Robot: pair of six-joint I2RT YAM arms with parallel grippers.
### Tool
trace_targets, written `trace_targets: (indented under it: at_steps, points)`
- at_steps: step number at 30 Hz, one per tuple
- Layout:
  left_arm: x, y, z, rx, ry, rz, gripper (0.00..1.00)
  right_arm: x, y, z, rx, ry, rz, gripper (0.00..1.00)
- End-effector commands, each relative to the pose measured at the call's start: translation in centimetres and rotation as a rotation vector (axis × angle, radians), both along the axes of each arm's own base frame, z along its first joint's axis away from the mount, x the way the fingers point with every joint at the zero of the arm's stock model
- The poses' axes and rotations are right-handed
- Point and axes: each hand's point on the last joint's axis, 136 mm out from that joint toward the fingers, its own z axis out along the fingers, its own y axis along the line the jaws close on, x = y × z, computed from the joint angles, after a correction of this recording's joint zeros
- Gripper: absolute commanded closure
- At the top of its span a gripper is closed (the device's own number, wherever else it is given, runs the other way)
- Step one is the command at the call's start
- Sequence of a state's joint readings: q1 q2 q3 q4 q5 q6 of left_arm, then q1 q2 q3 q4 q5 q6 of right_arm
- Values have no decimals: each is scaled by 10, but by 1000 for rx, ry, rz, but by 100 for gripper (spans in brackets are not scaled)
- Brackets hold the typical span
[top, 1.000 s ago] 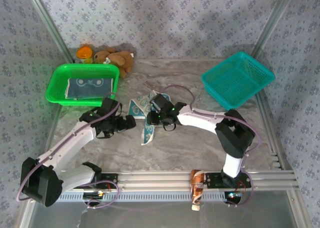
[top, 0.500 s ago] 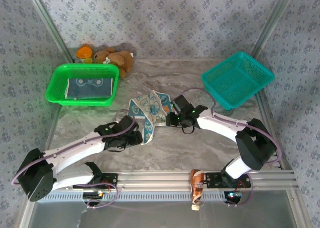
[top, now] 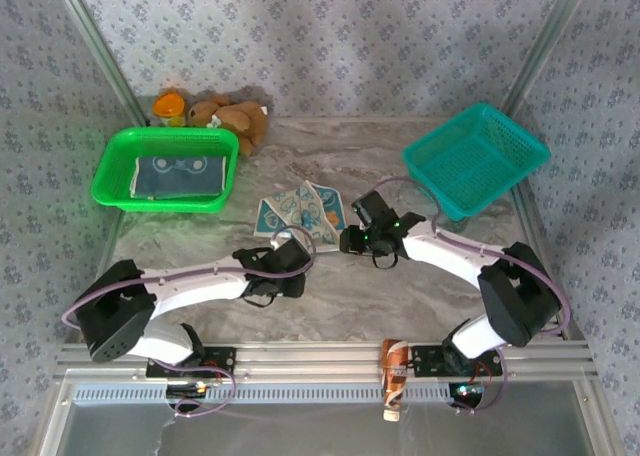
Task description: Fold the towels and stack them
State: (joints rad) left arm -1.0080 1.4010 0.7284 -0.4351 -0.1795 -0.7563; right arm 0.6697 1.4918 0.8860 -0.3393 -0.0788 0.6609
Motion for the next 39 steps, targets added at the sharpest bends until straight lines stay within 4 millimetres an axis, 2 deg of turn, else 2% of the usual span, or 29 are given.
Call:
trace_targets:
  at_steps: [1,3,8,14,16,19,21,23,27,34,39]
  points:
    - [4,-10,2,27,-36,-107,55,-5,-4,0,3,11,3,53]
    - [0,-11,-5,47,-17,-142,57,-6,-5,-2,0,16,-1,53]
    - [-5,-7,-19,103,20,-186,57,-6,-5,-1,1,18,-6,53]
    - [-10,-2,-26,146,41,-220,56,-6,-6,-1,2,21,-12,53]
    - [-12,-1,-29,162,51,-235,59,-6,-6,-1,2,24,-15,53]
    - [-15,4,-38,203,70,-251,84,-6,-5,0,6,24,-17,53]
    - [-15,7,-40,225,74,-249,95,-5,-4,1,11,21,-17,53]
    - [-13,9,-35,227,64,-240,100,-3,-4,1,12,20,-19,52]
    - [-8,11,-7,188,0,-200,100,0,-2,-4,21,38,-30,53]
    - [-3,20,43,62,-100,-112,100,21,4,-15,77,70,-86,57]
    - [-2,28,55,-35,-111,-56,100,29,17,-27,113,111,-91,57]
